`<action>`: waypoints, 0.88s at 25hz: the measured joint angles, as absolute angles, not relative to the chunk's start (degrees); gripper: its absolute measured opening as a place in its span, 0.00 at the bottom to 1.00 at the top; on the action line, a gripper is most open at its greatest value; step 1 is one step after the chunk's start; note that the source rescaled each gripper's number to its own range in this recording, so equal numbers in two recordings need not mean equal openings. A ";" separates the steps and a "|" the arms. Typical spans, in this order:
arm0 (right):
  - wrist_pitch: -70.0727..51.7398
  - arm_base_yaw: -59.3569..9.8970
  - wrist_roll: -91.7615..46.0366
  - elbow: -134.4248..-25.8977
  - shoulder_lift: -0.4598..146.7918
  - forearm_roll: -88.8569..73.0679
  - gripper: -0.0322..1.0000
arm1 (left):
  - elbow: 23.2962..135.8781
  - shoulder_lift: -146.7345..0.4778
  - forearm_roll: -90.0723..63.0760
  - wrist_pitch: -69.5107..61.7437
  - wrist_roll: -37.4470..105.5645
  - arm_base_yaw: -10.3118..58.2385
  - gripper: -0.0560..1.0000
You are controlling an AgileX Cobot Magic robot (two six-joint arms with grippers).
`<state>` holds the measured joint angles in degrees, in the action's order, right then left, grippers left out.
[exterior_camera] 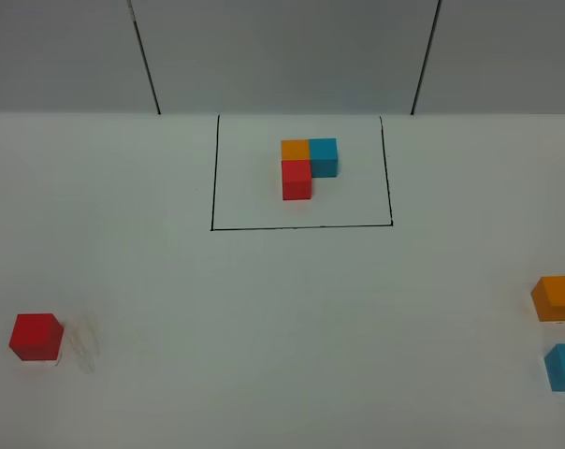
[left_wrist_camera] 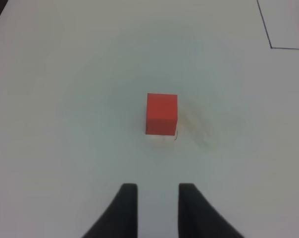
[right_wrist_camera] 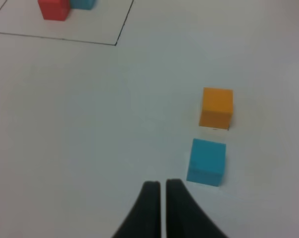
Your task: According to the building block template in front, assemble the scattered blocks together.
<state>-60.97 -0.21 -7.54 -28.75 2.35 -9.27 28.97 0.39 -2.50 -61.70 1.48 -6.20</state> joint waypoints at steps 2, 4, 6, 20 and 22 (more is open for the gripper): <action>-60.97 -0.21 -7.54 -28.75 2.35 -9.27 0.03 | 28.97 0.39 -2.62 -61.70 1.91 -6.20 0.39; -60.97 -0.21 -7.54 -28.75 2.35 -9.27 0.03 | 28.97 0.39 -2.62 -61.70 1.97 -6.20 0.48; -60.97 -0.21 -7.54 -28.75 2.35 -9.27 0.03 | 28.97 0.39 -2.62 -61.70 1.98 -6.20 0.57; -60.97 -0.21 -7.54 -28.75 2.35 -9.27 0.03 | 38.31 -3.44 -1.23 -53.83 0.00 -6.20 0.65; -60.97 -0.21 -7.54 -28.75 2.35 -9.27 0.03 | 39.46 -6.67 0.00 -53.57 0.00 -6.20 0.64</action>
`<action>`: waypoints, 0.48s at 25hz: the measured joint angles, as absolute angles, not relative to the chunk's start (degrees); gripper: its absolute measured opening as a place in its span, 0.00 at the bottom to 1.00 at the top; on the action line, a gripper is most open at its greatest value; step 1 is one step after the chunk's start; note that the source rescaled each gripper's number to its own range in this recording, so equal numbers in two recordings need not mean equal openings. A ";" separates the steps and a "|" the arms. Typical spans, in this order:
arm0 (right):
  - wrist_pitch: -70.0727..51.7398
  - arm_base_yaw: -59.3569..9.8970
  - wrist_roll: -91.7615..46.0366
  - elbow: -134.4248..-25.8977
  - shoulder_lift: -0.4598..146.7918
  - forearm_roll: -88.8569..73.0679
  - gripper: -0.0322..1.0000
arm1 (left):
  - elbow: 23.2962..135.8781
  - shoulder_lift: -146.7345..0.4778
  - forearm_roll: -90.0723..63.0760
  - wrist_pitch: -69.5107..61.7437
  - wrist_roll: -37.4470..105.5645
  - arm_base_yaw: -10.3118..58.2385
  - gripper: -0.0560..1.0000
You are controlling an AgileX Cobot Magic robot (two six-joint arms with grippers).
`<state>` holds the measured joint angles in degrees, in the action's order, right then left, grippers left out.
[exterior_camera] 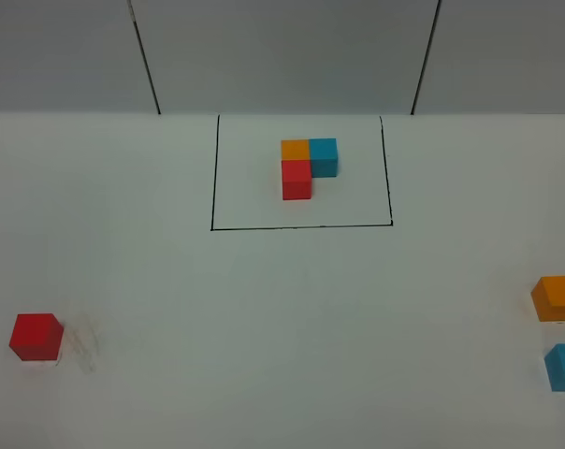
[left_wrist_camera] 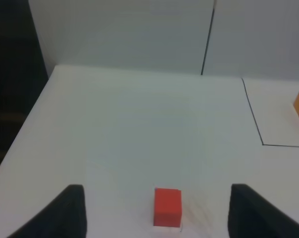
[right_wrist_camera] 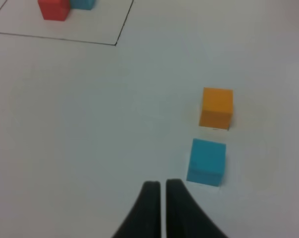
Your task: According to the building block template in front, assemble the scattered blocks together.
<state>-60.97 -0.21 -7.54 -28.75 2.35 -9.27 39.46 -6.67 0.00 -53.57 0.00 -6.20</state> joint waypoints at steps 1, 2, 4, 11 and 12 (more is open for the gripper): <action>-60.97 -0.21 -7.54 -28.75 2.35 -9.27 0.03 | 39.81 -8.54 0.00 -53.42 0.00 -6.20 0.64; -60.97 -0.21 -7.54 -28.75 2.35 -9.27 0.03 | 39.98 -10.15 0.00 -53.14 0.00 -6.20 0.64; -60.97 -0.21 -7.54 -28.75 2.35 -9.27 0.03 | 40.17 -14.23 0.00 -52.21 0.00 -6.20 0.64; -60.97 -0.21 -7.54 -28.75 2.35 -9.27 0.03 | 40.24 -28.81 0.65 -49.98 0.00 -6.20 0.64; -60.97 -0.21 -7.54 -28.75 2.35 -9.27 0.03 | 40.24 -30.68 0.65 -49.98 0.00 -6.20 0.64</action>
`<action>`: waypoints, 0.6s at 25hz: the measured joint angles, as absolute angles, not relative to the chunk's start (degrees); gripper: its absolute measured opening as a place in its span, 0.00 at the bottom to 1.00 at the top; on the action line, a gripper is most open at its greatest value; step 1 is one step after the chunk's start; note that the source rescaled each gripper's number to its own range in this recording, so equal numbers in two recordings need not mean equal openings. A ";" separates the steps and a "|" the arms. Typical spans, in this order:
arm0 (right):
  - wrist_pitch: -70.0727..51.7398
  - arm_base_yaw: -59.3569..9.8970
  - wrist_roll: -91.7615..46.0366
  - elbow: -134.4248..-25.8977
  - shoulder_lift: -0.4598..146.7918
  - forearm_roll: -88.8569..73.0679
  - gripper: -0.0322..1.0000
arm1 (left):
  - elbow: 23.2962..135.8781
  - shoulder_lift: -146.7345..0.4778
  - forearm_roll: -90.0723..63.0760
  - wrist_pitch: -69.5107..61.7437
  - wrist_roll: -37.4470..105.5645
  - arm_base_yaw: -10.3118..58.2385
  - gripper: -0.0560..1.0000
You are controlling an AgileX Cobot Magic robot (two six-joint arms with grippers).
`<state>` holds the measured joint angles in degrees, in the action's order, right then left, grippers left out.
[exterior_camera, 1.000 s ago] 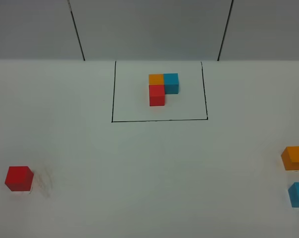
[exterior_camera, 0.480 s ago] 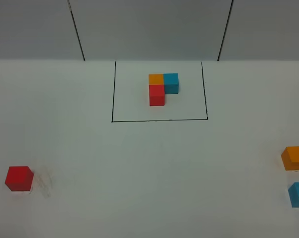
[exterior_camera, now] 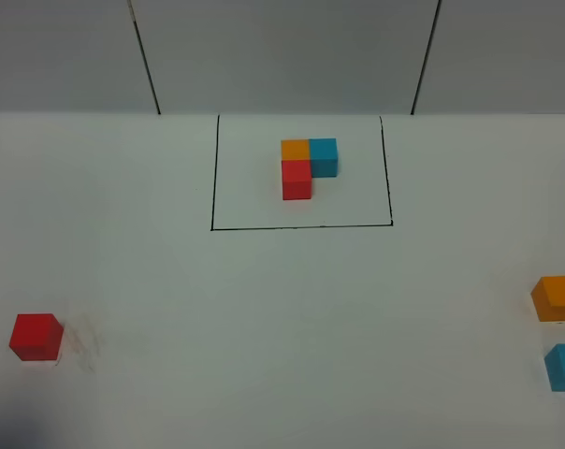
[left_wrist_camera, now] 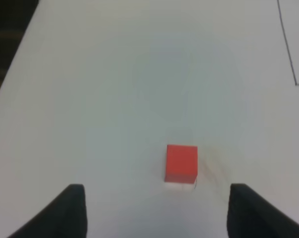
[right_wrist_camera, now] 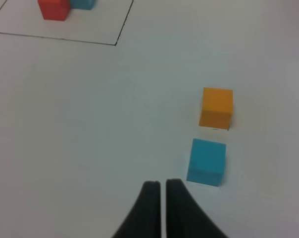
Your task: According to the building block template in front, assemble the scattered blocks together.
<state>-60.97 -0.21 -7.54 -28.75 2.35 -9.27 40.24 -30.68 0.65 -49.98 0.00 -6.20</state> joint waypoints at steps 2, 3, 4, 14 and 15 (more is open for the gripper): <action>-60.97 -0.21 -7.54 -28.75 2.35 -9.27 0.03 | 40.24 -35.03 0.65 -49.74 0.00 -6.20 0.64; -60.97 -0.21 -7.54 -28.75 2.35 -9.27 0.03 | 40.24 -37.09 0.65 -49.67 0.00 -6.20 0.64; -60.97 -0.21 -7.54 -28.75 2.35 -9.27 0.03 | 40.24 -38.75 0.67 -49.63 0.00 -6.20 0.64; -60.97 -0.21 -7.54 -28.75 2.35 -9.27 0.03 | 40.24 -53.74 4.74 -48.31 0.71 -6.20 0.64; -60.97 -0.21 -7.54 -28.75 2.35 -9.27 0.03 | 40.24 -54.70 4.99 -47.82 0.71 -6.20 0.64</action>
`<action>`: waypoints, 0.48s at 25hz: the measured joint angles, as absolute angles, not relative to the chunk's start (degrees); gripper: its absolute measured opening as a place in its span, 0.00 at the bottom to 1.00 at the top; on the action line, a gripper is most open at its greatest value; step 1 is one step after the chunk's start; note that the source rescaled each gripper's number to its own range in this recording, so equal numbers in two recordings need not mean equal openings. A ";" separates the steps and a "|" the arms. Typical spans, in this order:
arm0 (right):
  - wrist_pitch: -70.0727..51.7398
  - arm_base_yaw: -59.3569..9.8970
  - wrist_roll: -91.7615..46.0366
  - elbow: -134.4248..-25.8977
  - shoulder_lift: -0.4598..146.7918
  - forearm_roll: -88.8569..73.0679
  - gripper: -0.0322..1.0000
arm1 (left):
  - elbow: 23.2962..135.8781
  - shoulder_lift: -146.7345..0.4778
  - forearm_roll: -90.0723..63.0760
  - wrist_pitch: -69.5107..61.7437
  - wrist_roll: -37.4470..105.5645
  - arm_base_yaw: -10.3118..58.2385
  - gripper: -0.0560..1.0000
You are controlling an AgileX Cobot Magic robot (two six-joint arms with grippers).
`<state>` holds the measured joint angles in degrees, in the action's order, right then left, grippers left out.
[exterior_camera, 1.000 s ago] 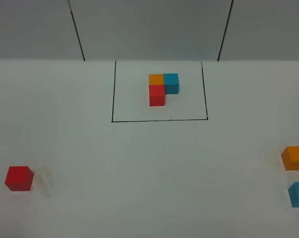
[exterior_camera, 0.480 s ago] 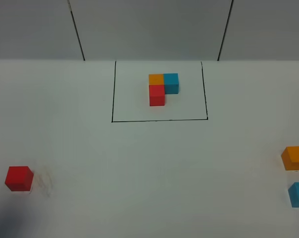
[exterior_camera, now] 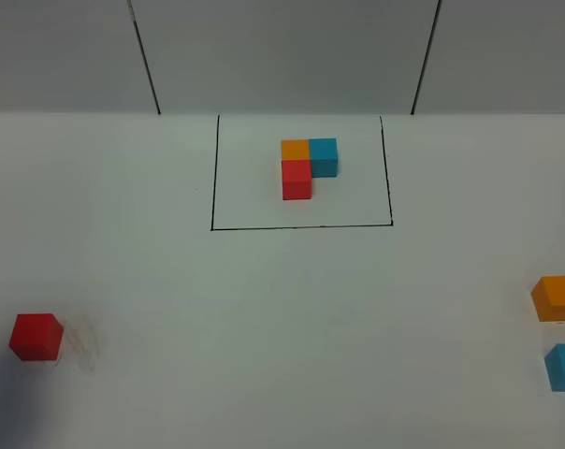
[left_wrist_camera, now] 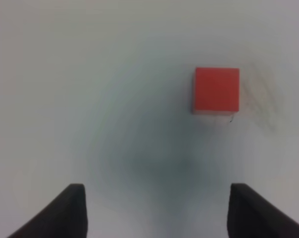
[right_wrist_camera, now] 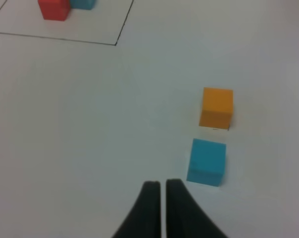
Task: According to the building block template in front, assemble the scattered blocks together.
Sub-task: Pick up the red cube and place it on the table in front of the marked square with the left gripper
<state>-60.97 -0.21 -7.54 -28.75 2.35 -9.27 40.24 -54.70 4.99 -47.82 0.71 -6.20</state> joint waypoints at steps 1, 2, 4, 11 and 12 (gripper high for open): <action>-60.97 -0.21 -7.54 -28.75 2.35 -9.27 0.03 | 40.24 -55.85 5.09 -46.93 0.71 -6.20 0.64; -60.97 -0.21 -7.54 -28.75 2.35 -9.27 0.03 | 40.24 -57.01 5.09 -46.16 0.71 -6.20 0.64; -60.97 -0.21 -7.54 -28.75 2.35 -9.27 0.03 | 40.24 -59.07 4.96 -44.86 0.71 -6.20 0.64; -60.97 -0.21 -7.54 -28.75 2.35 -9.27 0.03 | 40.29 -65.31 3.97 -43.45 0.71 -6.20 0.64; -60.97 -0.21 -7.54 -28.75 2.35 -9.27 0.03 | 40.29 -66.22 3.87 -42.83 0.71 -6.20 0.64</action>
<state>-60.97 -0.21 -7.54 -28.75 2.35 -9.27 40.29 -66.22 3.87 -42.83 0.71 -6.20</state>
